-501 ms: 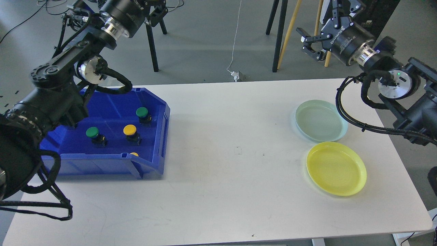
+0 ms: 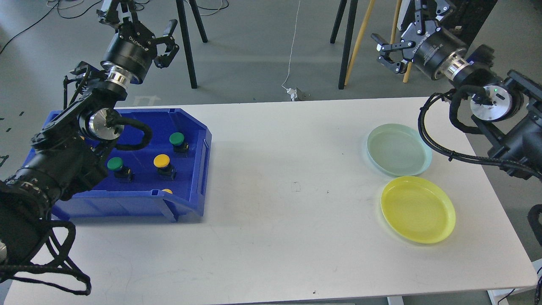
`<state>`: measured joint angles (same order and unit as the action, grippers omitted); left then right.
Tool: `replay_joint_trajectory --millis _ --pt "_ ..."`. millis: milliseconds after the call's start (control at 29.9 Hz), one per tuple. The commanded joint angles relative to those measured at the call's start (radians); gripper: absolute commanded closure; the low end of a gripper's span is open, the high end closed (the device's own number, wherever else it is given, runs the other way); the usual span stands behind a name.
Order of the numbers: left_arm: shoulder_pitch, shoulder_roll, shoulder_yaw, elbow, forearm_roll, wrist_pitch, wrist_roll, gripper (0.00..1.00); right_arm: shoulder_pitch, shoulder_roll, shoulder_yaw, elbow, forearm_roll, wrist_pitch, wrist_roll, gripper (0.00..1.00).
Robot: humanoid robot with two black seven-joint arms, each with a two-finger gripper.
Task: Pass button and place on color plate
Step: 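Raise the left arm and move the left gripper over the blue bin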
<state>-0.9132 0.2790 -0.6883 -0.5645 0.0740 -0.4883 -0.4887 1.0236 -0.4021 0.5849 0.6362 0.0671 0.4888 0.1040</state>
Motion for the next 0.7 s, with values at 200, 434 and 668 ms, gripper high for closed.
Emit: replay_joint_trajectory --millis 200,434,668 --pt "-0.082 0.227 -0.038 -0.268 0.338 0.000 0.000 0.00 -0.034 -0.081 0.027 0.007 0.017 0.000 -0.015 0.00" --pt "-0.357 0.514 0.464 -0.483 0.913 0.000 0.000 0.00 -0.068 -0.104 0.036 0.007 0.017 0.000 -0.015 0.00" --pt "-0.504 0.516 0.961 -0.568 1.432 0.000 0.000 0.02 -0.109 -0.104 0.047 0.007 0.017 0.000 -0.014 0.00"
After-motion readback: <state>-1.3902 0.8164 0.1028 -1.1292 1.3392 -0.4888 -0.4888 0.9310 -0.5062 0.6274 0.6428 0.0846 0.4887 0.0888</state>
